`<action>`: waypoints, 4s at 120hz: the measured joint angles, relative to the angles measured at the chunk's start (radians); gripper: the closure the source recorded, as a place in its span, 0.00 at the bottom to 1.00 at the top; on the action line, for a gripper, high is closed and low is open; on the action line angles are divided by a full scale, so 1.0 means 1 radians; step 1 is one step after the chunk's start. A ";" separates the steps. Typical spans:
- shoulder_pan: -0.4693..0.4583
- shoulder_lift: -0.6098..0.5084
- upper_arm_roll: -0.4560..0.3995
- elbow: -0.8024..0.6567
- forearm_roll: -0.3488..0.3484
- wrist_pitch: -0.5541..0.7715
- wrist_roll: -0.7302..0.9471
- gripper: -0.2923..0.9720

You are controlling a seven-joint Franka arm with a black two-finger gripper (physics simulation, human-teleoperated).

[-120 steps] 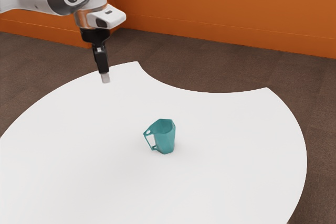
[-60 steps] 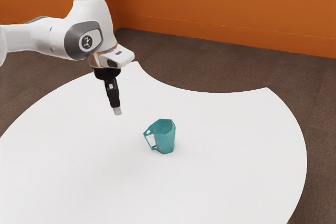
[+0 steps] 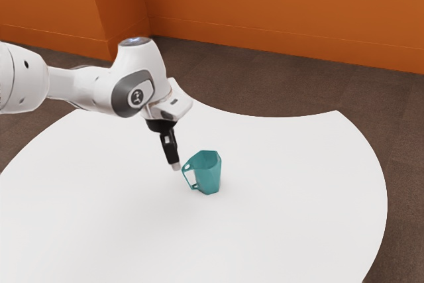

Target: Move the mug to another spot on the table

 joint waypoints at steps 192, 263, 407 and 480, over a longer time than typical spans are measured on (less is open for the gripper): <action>0.012 0.061 0.015 0.000 -0.121 0.122 0.099 0.75; 0.090 -0.157 0.093 -0.281 -0.360 0.217 0.477 0.75; 0.200 -0.045 0.163 -0.299 -0.853 0.152 1.431 0.75; 0.220 -0.010 0.169 -0.282 -0.872 0.114 1.578 0.47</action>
